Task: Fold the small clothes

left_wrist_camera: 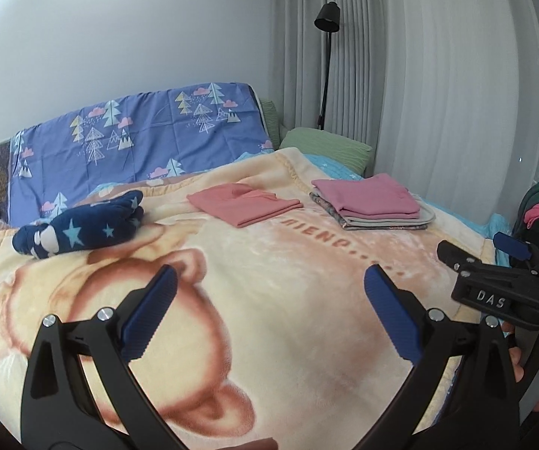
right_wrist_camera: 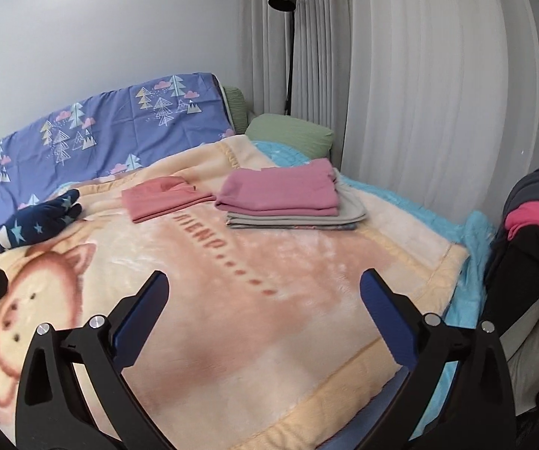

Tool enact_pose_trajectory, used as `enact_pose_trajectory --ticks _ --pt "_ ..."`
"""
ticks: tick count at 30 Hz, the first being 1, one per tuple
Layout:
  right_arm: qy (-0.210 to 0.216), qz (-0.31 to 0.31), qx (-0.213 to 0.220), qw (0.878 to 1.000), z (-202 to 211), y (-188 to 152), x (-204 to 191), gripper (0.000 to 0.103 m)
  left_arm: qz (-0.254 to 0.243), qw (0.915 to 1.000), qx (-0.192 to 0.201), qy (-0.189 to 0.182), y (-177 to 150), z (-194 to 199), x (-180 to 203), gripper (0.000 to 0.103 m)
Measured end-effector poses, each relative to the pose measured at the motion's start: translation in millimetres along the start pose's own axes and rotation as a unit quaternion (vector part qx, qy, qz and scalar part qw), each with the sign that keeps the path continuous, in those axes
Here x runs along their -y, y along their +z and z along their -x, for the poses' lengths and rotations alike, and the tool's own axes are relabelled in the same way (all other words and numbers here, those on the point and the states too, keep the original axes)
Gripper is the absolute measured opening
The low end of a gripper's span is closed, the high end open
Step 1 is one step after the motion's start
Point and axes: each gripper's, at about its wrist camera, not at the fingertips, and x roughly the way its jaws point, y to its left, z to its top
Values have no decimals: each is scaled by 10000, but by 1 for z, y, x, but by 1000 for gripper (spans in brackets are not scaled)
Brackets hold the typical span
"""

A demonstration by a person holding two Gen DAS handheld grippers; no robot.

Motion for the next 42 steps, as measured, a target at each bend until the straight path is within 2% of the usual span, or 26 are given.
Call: enact_pose_trajectory --ticks 6,11,42 --pt "-179 -208 205 9994 10 3 13 102 -74 9999 13 -122 -4 0 5 101" --pt "-254 -185 195 9993 11 2 15 102 -60 9997 -32 -225 -6 -2 8 101" --pt "-166 -199 -213 9994 -11 -3 14 102 -185 9986 -327 -361 -15 -19 15 101"
